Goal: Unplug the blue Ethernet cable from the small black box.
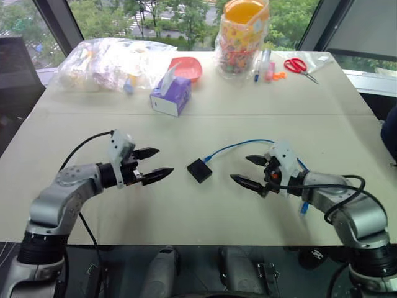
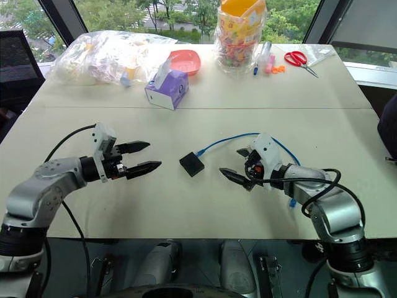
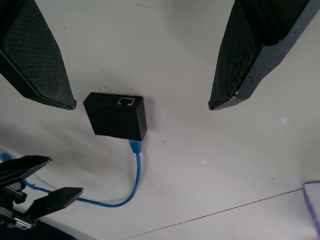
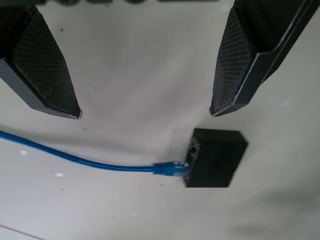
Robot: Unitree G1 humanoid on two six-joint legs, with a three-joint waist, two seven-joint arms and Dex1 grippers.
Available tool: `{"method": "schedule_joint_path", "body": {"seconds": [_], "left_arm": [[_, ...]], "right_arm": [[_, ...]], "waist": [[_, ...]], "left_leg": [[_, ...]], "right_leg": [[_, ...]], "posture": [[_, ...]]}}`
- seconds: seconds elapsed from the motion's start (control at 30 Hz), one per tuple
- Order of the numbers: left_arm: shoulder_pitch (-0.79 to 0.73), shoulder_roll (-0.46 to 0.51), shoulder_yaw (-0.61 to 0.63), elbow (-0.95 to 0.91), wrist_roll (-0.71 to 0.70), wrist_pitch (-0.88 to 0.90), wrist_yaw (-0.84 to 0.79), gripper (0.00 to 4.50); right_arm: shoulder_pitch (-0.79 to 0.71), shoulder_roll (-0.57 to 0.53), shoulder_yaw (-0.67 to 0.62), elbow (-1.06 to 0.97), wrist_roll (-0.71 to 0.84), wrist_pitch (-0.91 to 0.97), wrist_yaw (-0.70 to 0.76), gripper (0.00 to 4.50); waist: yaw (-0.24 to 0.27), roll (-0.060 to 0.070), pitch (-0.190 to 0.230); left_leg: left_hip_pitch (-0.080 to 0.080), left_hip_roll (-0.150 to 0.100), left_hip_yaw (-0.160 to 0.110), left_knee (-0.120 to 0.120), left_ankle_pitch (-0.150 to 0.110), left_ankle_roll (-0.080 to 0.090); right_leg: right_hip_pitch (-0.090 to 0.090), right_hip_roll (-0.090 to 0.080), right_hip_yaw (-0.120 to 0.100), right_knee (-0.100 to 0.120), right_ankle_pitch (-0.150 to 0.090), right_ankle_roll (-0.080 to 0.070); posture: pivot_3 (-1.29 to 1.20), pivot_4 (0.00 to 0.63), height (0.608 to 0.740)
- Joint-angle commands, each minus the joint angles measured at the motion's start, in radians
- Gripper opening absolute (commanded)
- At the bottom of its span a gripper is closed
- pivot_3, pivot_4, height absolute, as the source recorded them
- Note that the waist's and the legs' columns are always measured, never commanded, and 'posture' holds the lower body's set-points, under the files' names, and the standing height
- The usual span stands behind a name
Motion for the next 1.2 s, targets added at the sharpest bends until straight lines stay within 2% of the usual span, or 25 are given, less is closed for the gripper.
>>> {"method": "schedule_joint_path", "body": {"seconds": [0.03,0.2,0.4,0.53,0.7,0.9,1.07,1.2], "left_arm": [[-0.019,0.036,-0.006,0.001,0.009,-0.018,-0.055,4.47],[-0.021,0.076,-0.032,0.015,0.014,-0.017,-0.133,4.47],[-0.041,0.087,-0.053,0.020,0.026,-0.012,-0.150,4.47],[-0.053,0.080,-0.060,0.029,0.041,-0.017,-0.137,4.47],[-0.040,0.074,-0.078,0.029,0.064,-0.030,-0.140,4.47],[-0.024,0.089,-0.063,-0.002,0.059,-0.028,-0.142,4.47],[-0.017,0.098,-0.030,-0.029,0.050,-0.006,-0.108,4.47],[0.031,0.117,-0.006,-0.035,0.070,-0.041,-0.114,4.47]], "right_arm": [[-0.046,-0.044,-0.031,-0.039,0.047,0.022,0.039,4.29],[-0.140,-0.100,-0.029,-0.008,0.061,0.043,0.071,4.29],[-0.211,-0.166,0.025,0.054,0.034,0.030,0.128,4.29],[-0.285,-0.186,0.083,0.116,-0.008,-0.017,0.175,4.29],[-0.435,-0.180,0.245,0.244,-0.136,-0.169,0.296,4.29],[-0.586,-0.120,0.382,0.383,-0.247,-0.302,0.420,4.29],[-0.722,-0.004,0.532,0.597,-0.402,-0.536,0.528,4.29],[-0.789,0.106,0.577,0.778,-0.499,-0.658,0.511,4.29]], "waist": [[-0.001,0.000,0.000],[-0.002,0.000,0.000],[0.001,0.000,0.001],[-0.003,0.000,0.001],[-0.006,0.000,0.001],[-0.005,0.000,0.001],[-0.010,0.000,0.001],[-0.020,0.000,0.001]], "left_leg": [[0.000,0.000,0.000,0.000,0.000,0.000],[0.000,0.000,0.000,0.000,0.000,0.001],[-0.001,0.000,0.000,0.000,-0.001,0.001],[0.000,0.000,0.001,0.000,-0.001,0.001],[0.000,0.000,0.001,0.000,-0.001,0.001],[0.000,0.000,0.001,0.000,-0.001,0.001],[0.000,0.000,0.001,0.001,-0.001,0.001],[0.000,0.000,0.001,0.000,0.000,0.001]], "right_leg": [[0.000,0.000,0.000,0.000,0.000,0.000],[0.000,0.000,0.000,0.000,0.000,0.000],[0.000,0.000,0.000,0.000,0.000,0.000],[-0.001,0.000,0.000,0.000,0.000,0.000],[-0.001,0.000,0.000,0.000,0.001,0.002],[-0.002,0.000,0.000,0.001,0.002,0.004],[-0.002,0.000,0.000,0.001,0.003,0.005],[-0.003,0.000,0.000,0.002,0.003,0.005]], "posture": [[0.00,0.150,0.740],[0.00,0.150,0.740],[0.00,0.150,0.740],[0.00,0.150,0.740],[0.00,0.150,0.740],[0.00,0.150,0.740],[0.00,0.150,0.740],[0.00,0.150,0.740]]}}
